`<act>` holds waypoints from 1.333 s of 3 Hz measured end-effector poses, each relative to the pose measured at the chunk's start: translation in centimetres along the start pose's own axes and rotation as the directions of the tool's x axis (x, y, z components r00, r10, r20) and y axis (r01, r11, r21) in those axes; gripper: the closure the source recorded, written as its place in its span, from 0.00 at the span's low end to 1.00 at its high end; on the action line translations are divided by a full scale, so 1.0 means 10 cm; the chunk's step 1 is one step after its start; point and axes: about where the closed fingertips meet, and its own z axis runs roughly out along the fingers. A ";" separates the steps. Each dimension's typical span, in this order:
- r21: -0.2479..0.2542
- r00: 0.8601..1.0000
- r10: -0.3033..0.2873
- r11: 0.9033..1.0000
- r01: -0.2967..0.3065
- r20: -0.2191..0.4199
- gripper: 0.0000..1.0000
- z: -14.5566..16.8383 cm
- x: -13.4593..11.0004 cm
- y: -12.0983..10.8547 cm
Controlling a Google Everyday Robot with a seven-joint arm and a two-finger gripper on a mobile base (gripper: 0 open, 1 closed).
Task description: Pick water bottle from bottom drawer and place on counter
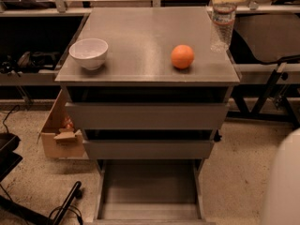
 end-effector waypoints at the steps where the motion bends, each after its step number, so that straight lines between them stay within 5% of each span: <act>1: -0.049 0.991 0.097 0.994 -0.093 0.094 1.00 0.44 -0.41 -0.08; 2: -0.060 0.968 0.089 0.995 -0.077 0.234 1.00 0.41 -0.97 0.04; 3: -0.057 0.943 0.124 0.992 -0.111 0.310 1.00 0.50 -1.20 0.00; 4: -0.062 0.923 0.221 0.975 -0.212 0.316 1.00 0.78 -1.10 -0.21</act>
Offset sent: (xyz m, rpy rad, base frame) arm 0.1478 0.0139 0.2117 0.3437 -0.2610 -0.0381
